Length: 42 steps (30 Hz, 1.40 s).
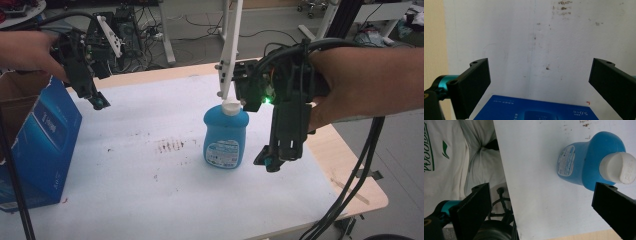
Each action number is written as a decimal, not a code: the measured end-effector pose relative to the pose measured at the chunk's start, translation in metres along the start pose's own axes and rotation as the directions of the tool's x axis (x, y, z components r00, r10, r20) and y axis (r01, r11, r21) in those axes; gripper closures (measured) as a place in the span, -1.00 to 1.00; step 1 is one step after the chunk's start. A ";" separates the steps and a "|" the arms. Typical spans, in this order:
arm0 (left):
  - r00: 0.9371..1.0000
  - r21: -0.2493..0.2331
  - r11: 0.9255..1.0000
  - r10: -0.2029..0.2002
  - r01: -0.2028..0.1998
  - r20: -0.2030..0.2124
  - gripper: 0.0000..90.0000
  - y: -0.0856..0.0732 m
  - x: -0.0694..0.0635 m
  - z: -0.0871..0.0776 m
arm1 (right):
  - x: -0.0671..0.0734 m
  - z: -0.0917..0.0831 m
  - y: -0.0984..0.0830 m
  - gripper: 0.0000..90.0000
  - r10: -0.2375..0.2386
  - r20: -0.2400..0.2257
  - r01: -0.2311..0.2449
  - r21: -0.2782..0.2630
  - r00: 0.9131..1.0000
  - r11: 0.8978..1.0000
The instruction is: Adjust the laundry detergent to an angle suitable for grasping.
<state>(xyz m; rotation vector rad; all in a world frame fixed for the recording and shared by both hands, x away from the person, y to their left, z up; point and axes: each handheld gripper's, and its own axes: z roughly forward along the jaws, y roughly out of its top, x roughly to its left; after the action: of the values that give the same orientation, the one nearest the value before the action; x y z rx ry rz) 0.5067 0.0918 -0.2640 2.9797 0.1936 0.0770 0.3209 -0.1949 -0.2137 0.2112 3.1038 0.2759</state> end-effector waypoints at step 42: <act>1.000 0.006 1.000 -0.020 0.020 -0.018 -0.92 -0.004 -0.009 -0.005 | 0.000 0.002 0.002 -0.95 -0.016 0.001 0.016 0.003 1.000 1.000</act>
<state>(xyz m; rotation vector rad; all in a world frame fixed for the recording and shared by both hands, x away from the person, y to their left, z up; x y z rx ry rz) 0.4972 0.0956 -0.2605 2.9836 0.2262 0.1003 0.3212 -0.1927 -0.2149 0.1857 3.1038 0.2714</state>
